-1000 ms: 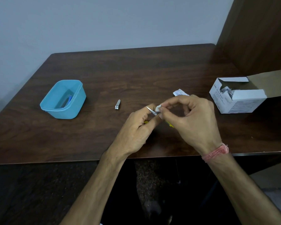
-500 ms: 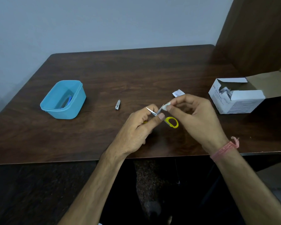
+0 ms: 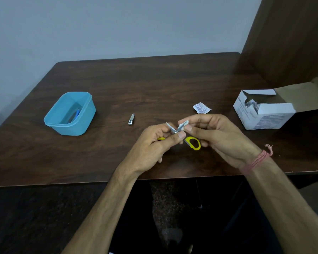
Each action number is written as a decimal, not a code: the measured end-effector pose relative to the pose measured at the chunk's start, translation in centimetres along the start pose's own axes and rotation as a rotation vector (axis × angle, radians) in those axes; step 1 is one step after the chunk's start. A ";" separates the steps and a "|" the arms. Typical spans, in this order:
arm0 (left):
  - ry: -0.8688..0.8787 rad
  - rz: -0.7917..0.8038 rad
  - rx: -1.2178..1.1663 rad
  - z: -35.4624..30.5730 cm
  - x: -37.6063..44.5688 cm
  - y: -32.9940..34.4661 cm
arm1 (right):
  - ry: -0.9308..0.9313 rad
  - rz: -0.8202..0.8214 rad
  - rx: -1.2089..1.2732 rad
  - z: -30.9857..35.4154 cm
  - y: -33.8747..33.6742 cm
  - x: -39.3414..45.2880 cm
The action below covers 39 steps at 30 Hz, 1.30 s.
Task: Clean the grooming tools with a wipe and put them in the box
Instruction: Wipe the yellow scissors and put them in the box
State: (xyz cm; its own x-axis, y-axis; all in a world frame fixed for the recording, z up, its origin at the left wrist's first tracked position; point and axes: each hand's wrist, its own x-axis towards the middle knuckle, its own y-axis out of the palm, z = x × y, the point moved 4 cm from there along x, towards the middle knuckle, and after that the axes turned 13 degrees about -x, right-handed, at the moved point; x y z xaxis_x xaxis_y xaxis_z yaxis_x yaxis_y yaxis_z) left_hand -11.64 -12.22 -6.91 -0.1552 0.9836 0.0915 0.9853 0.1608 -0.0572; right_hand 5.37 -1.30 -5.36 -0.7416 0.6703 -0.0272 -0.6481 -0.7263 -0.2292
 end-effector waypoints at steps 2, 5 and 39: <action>-0.004 -0.006 0.014 -0.1 -0.1 0.0 | 0.002 0.028 -0.037 -0.2 0.0 0.0; -0.005 -0.025 0.025 -0.4 -0.1 0.1 | -0.015 0.038 -0.033 0.1 -0.1 -0.2; 0.031 -0.102 0.061 -0.4 0.2 0.4 | -0.172 -0.243 -0.495 2.4 0.3 -1.7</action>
State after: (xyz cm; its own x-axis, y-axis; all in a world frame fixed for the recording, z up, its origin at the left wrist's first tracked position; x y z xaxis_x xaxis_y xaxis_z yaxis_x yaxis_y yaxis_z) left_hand -11.22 -12.00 -6.49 -0.2513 0.9591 0.1305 0.9583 0.2655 -0.1060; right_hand 6.01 -3.01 -3.05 -0.6258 0.7447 0.2318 -0.6755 -0.3689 -0.6384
